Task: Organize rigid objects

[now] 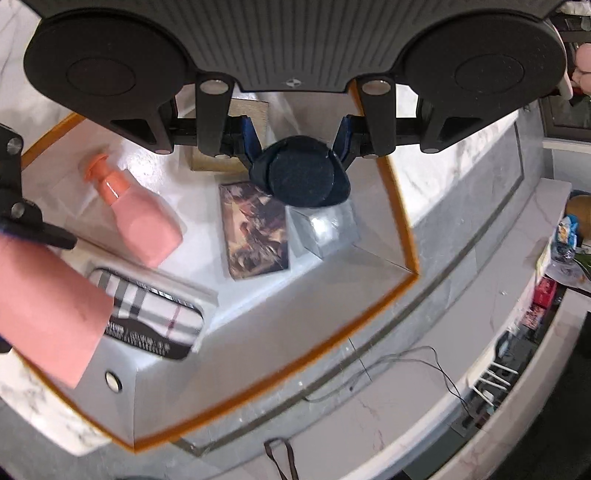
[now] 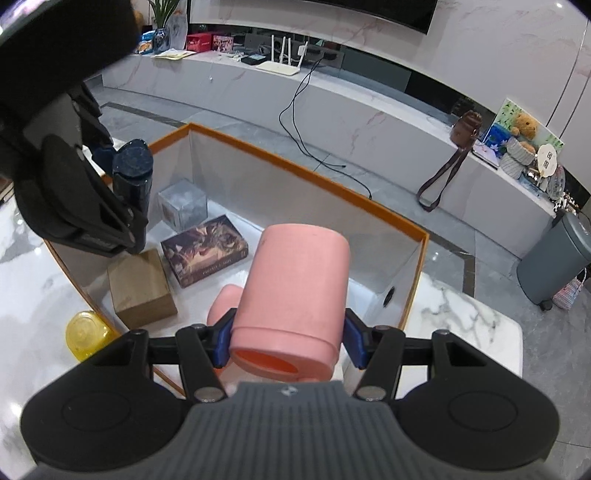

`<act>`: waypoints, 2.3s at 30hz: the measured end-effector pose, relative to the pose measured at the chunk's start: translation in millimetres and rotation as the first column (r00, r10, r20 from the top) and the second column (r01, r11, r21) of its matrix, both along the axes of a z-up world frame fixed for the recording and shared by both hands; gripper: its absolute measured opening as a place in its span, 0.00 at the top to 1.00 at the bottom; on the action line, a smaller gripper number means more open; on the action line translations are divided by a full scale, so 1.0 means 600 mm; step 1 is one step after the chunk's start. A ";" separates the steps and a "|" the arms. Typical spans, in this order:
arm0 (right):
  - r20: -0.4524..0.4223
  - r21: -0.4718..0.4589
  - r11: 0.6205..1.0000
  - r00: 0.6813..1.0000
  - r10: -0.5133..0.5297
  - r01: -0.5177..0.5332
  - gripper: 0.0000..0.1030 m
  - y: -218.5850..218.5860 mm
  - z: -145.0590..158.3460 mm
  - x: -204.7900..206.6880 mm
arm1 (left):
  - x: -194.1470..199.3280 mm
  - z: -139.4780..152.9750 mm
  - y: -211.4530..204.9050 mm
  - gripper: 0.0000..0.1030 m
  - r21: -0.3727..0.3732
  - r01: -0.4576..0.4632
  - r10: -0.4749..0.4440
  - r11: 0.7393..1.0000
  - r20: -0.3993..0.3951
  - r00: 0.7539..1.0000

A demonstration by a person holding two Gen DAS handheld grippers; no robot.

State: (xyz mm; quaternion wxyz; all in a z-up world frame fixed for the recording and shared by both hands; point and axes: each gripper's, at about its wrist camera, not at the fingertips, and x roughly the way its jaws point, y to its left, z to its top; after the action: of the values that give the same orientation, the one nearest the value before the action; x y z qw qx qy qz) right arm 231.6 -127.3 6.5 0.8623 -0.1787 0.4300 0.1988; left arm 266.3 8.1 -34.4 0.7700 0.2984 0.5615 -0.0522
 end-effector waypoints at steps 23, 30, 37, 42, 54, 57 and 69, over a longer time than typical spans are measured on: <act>-0.142 0.003 1.000 0.990 -0.027 0.028 0.46 -0.004 -0.042 0.034 | 0.026 -0.065 -0.095 0.52 0.030 0.116 -0.108 0.993 -0.188 0.976; -0.122 0.021 1.000 0.992 -0.018 0.021 0.38 -0.007 -0.050 0.033 | 0.036 -0.073 -0.079 0.30 -0.012 0.087 -0.088 0.996 -0.201 0.976; -0.129 0.029 0.999 0.991 -0.029 0.033 0.35 -0.006 -0.046 0.028 | 0.030 -0.048 -0.071 0.27 -0.031 0.090 -0.094 0.995 -0.169 0.981; -0.114 0.024 0.999 0.993 -0.037 0.040 0.35 -0.005 -0.033 0.026 | 0.026 -0.025 -0.068 0.27 -0.032 0.088 -0.092 0.996 -0.154 0.984; -0.080 0.005 0.999 0.996 -0.045 0.046 0.35 -0.004 0.018 0.007 | 0.001 0.042 -0.060 0.27 -0.024 0.077 -0.079 0.997 -0.115 0.990; -0.068 -0.001 0.999 0.997 -0.046 0.046 0.35 -0.005 0.034 -0.001 | -0.010 0.063 -0.059 0.27 -0.022 0.078 -0.080 0.997 -0.101 0.992; 0.010 -0.011 0.999 0.999 -0.035 0.035 0.35 -0.009 0.137 -0.061 | -0.077 0.178 -0.058 0.27 -0.002 0.079 -0.079 0.997 -0.015 0.997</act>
State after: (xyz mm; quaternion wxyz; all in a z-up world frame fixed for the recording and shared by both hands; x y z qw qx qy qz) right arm 194.8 -132.9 88.6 0.8669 -0.1769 0.4298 0.1803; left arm 220.3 -26.8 72.4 0.7633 0.3192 0.5551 -0.0853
